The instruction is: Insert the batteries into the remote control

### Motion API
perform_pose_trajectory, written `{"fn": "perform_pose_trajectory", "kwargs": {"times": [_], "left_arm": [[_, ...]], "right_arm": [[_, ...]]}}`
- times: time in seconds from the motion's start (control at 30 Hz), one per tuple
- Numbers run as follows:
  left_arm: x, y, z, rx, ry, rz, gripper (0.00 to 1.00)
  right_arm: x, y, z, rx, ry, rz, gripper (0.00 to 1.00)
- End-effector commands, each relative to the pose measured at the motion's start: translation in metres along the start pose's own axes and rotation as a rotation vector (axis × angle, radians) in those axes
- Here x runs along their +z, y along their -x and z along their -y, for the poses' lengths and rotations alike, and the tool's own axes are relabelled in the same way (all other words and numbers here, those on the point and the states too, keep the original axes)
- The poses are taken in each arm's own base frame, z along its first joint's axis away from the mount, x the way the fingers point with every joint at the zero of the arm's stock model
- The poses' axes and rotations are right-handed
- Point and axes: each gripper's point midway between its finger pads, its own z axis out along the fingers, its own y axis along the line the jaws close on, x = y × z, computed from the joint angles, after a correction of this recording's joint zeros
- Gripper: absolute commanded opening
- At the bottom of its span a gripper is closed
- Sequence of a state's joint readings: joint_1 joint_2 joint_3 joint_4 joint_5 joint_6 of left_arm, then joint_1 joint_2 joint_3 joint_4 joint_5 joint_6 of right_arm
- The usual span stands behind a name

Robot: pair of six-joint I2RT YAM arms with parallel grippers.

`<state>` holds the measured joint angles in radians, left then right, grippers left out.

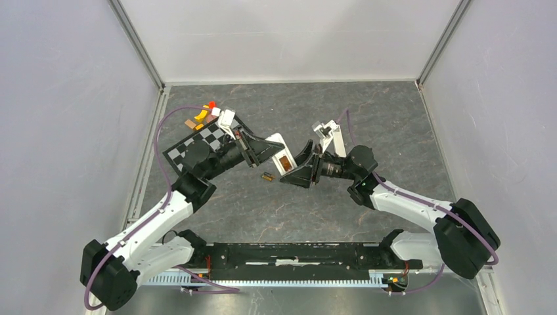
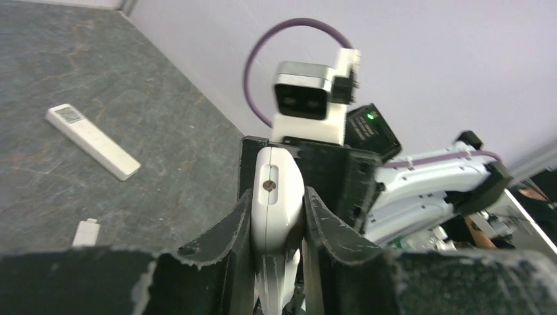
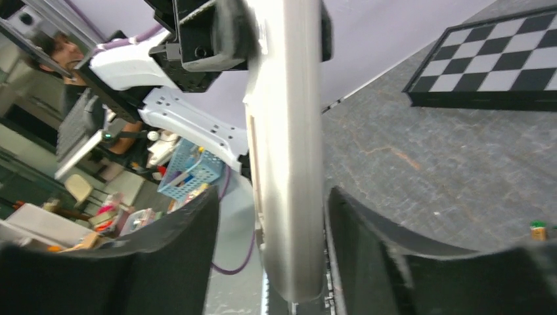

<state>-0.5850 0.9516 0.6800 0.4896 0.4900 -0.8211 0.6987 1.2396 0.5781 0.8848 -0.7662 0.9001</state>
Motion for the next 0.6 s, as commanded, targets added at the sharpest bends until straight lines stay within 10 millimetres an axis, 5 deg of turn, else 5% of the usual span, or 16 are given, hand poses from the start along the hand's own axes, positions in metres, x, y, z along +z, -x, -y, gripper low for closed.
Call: {"fn": "perform_pose_trajectory", "kwargs": {"times": [0.0,0.2,0.4,0.57], "left_arm": [[-0.008,0.017,-0.026,0.087,0.178,0.072,0.02],[-0.078,0.037,-0.108,0.226,0.782,0.131,0.02],[-0.119,0.048,-0.116,0.317,0.945,0.154,0.02],[-0.137,0.051,-0.119,0.321,1.026,0.173,0.02]], "right_arm": [[0.001,0.005,0.015,-0.089,-0.079,0.016,0.75],[-0.018,-0.002,0.093,-0.164,-0.469,-0.037,0.80],[-0.018,-0.015,0.154,-0.225,-0.699,-0.120,0.48],[0.011,-0.033,0.184,-0.322,-0.814,-0.264,0.35]]}}
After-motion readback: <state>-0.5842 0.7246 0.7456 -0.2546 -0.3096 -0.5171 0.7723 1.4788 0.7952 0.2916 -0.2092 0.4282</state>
